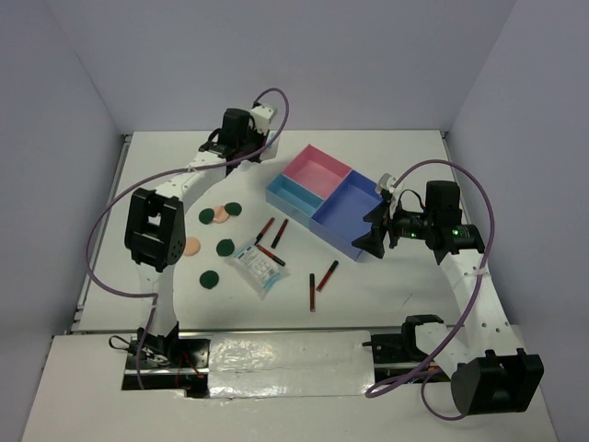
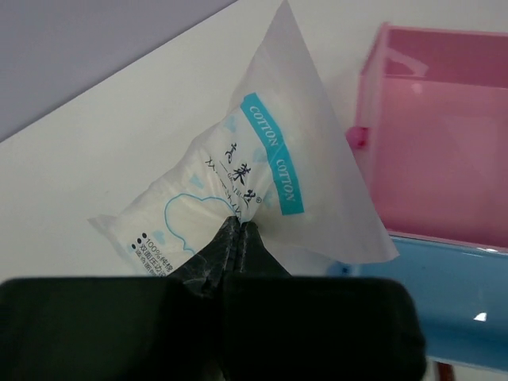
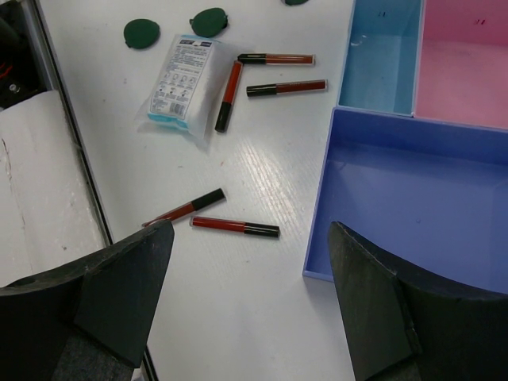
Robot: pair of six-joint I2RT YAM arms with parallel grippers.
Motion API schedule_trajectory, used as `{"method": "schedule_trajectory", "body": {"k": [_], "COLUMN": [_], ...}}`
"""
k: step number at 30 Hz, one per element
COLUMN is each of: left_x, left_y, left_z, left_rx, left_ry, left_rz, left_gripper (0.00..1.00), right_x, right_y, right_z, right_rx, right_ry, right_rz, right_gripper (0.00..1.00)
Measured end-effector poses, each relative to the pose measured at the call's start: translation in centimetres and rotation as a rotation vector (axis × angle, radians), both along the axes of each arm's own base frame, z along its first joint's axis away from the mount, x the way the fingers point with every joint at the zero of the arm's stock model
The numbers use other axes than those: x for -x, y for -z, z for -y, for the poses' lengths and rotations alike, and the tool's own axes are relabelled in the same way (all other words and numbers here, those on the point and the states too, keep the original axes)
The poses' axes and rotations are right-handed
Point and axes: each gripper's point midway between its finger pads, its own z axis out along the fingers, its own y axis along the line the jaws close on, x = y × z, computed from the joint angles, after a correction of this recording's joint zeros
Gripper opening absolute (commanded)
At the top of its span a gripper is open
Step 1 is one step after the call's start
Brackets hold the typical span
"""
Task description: Organize the makeup
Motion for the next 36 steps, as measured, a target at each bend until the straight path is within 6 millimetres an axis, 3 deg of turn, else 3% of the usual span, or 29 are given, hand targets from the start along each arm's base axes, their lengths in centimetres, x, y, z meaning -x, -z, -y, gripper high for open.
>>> {"method": "schedule_trajectory", "body": {"k": [2,9,12,15,21,23,26,27,30,34,36], "left_x": [0.9,5.1,6.6,6.2,4.7,4.4,3.4,3.2,3.1,3.1,3.3], "left_y": [-0.6,-2.7,-3.1,-3.1,-0.1,1.1,1.9,2.0,2.1,1.6,0.9], "left_z": [2.1,12.4,15.4,17.3,17.7,17.6,17.6,17.6,17.5,17.5,17.4], "left_rx": [0.025,0.080,0.086,0.083,0.038,0.012,-0.016,-0.025,-0.032,-0.027,-0.020], "left_ry": [0.070,0.391,0.479,0.516,0.502,0.498,0.487,0.486,0.477,0.469,0.466], "left_rz": [0.014,0.104,0.127,0.151,0.128,0.113,0.111,0.112,0.109,0.123,0.128], "left_gripper": [0.00,0.00,0.00,0.00,0.00,0.05,0.34,0.49,0.64,0.67,0.62], "right_x": [0.0,0.0,0.1,0.1,-0.1,-0.1,-0.1,-0.1,-0.1,0.4,0.6], "right_y": [0.0,0.0,-0.1,-0.2,-0.3,-0.3,-0.3,-0.3,-0.3,0.0,0.2], "right_z": [0.0,0.0,0.0,0.1,0.6,0.6,0.7,0.7,0.7,0.6,0.6], "right_rx": [0.000,0.000,0.000,-0.001,0.001,0.001,0.001,0.001,0.005,0.013,0.021], "right_ry": [0.000,0.001,0.001,0.004,0.027,0.026,0.028,0.028,0.024,-0.004,-0.019], "right_rz": [-0.001,-0.002,0.001,0.007,0.016,0.016,0.016,0.016,0.020,0.027,0.031], "right_gripper": [0.86,0.86,0.86,0.86,0.86,0.86,0.86,0.86,0.87,0.87,0.87]}}
